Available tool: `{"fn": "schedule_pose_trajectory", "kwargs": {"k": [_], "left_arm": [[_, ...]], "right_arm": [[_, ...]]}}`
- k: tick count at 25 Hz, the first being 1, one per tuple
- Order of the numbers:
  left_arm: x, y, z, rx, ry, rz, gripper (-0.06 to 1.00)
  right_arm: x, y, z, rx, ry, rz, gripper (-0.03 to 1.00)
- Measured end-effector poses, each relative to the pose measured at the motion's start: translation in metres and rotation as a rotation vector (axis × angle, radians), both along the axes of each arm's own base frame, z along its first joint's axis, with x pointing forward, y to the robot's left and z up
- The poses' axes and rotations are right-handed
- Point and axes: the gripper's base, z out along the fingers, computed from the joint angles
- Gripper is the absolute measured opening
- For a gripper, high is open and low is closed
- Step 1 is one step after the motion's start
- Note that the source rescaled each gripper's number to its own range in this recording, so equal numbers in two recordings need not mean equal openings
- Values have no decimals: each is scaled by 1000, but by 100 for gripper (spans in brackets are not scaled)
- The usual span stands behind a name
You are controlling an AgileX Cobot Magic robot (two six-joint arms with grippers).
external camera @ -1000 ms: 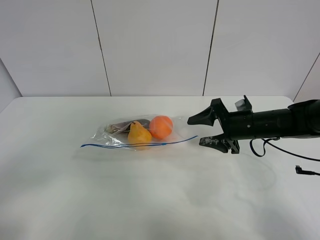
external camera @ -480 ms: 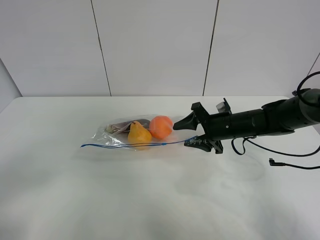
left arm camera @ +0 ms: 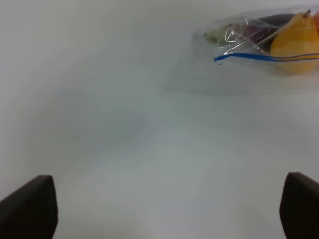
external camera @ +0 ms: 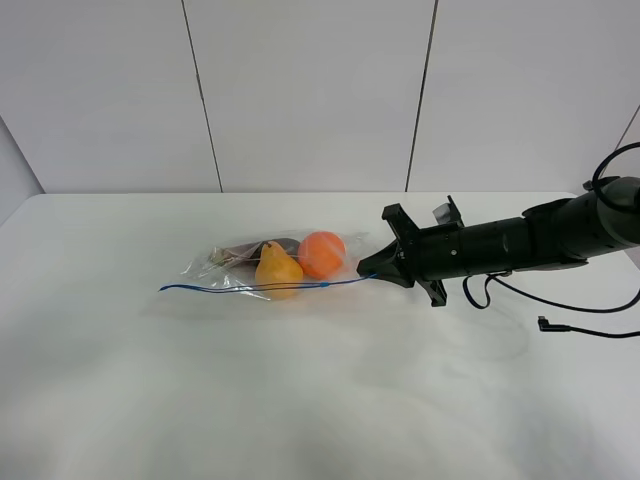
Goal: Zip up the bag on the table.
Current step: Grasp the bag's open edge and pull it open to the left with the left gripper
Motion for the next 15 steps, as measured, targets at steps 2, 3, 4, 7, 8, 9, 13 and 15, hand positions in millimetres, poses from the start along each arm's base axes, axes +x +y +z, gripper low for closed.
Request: {"fn": "schedule_pose_trajectory", "kwargs": {"k": [2, 3, 4, 7, 8, 9, 13, 15], "left_arm": [[0, 0, 0, 1, 0, 1, 100], [0, 0, 0, 1, 0, 1, 100], [0, 0, 0, 1, 0, 1, 100], [0, 0, 0, 1, 0, 1, 100], [0, 0, 0, 2, -1, 0, 100], [0, 0, 0, 9, -1, -3, 100], [-1, -1, 7, 18, -42, -21, 100], [-1, -3, 12, 8, -84, -39, 100]], "right_arm": [[0, 0, 0, 0, 0, 0, 0], [0, 0, 0, 0, 0, 0, 0], [0, 0, 0, 0, 0, 0, 0], [0, 0, 0, 0, 0, 0, 0], [0, 0, 0, -1, 0, 1, 0], [0, 0, 0, -1, 0, 1, 0], [-1, 0, 0, -4, -1, 9, 0], [-1, 0, 0, -5, -1, 12, 0]]}}
